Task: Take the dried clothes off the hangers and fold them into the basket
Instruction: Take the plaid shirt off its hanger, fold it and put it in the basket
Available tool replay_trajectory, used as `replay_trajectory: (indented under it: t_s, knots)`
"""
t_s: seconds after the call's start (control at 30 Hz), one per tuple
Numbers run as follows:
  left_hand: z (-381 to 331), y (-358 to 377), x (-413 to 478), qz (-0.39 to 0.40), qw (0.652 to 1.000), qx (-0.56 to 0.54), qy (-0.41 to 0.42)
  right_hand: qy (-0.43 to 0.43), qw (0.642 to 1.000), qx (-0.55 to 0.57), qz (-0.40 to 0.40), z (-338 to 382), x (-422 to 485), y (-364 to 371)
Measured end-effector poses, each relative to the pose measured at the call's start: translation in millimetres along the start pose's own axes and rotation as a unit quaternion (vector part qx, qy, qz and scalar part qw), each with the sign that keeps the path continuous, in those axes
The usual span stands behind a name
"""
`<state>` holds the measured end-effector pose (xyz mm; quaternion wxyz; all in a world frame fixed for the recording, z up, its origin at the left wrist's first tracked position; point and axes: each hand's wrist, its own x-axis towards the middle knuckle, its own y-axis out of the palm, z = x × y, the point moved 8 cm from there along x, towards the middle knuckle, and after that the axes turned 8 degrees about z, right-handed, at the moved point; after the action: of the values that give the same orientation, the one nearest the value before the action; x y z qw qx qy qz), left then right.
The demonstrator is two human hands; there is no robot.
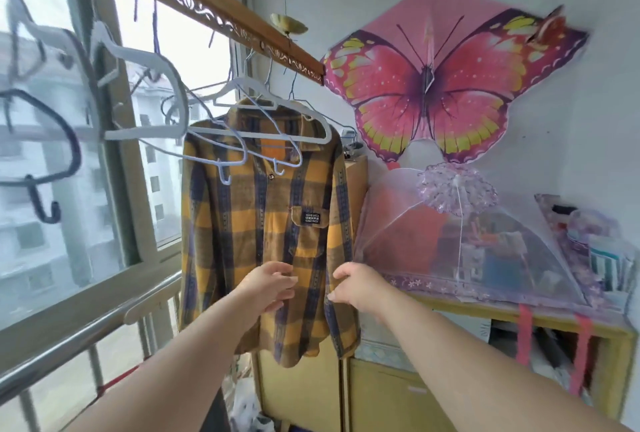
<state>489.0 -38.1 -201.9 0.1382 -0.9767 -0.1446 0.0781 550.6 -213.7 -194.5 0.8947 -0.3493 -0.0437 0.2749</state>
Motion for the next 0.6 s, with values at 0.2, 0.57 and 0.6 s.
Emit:
replay_trajectory:
  t_s: [0.2,0.57,0.6]
  knots:
    - [-29.4,-39.4,39.9,0.005,0.998,0.029,0.062,-0.03,0.999,0.022,-0.032,42.1,21.9,-11.0]
    - [-130.4,-59.9,102.4,-0.096,0.954,0.217,0.186,-0.087,0.994,0.001,-0.062,93.5,45.2,-37.0]
    - [-139.5,-61.4,107.3,-0.107,0.95,0.224,0.188,-0.088,0.994,-0.004,-0.061,94.3,45.8,-37.8]
